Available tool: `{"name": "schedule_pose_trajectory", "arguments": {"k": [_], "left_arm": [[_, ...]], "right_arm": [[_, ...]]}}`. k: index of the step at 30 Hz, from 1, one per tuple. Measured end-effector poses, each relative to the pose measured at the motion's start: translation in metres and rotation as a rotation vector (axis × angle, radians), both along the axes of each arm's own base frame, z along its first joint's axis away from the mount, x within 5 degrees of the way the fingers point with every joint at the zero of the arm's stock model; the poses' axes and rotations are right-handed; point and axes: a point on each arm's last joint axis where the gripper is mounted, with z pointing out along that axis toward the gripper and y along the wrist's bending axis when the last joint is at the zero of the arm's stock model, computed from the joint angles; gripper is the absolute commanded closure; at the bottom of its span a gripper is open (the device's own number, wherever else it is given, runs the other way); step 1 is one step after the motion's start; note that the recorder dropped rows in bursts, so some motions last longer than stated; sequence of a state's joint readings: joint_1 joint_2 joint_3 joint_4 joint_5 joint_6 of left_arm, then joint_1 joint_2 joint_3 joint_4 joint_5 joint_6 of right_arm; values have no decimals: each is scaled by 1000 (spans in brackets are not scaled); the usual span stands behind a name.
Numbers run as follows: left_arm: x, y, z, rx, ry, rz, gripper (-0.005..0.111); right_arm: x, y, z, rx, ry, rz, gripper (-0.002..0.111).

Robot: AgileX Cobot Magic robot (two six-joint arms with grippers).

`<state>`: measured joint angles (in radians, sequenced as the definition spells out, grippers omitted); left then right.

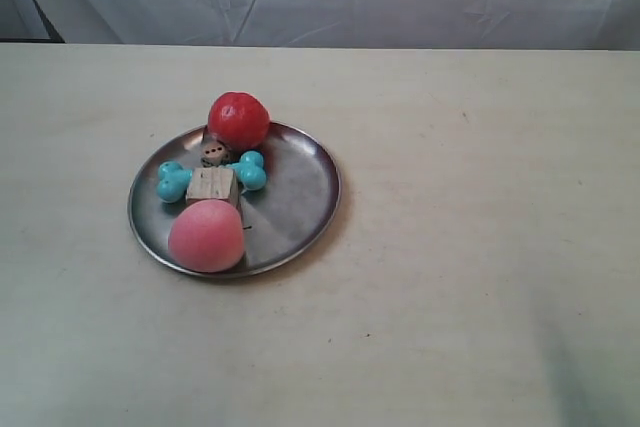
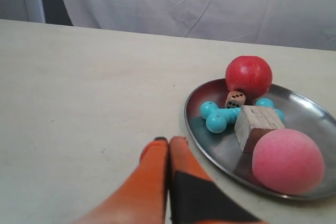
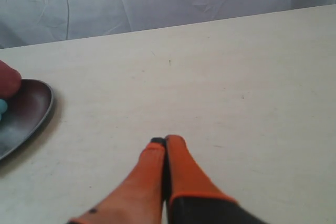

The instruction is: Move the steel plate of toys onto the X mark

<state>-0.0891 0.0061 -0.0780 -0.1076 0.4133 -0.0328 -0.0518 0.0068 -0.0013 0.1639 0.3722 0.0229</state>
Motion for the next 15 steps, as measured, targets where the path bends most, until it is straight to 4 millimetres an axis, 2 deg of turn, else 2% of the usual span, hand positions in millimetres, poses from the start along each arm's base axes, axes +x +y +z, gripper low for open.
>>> {"name": "schedule_pose_trajectory", "arguments": {"k": [10, 15], "left_arm": [[3, 1, -21, -5, 45, 15, 107], [5, 1, -13, -9, -60, 26, 107]], "right_arm": [[0, 0, 0, 0, -2, 0, 108], [0, 0, 0, 0, -2, 0, 108]]}}
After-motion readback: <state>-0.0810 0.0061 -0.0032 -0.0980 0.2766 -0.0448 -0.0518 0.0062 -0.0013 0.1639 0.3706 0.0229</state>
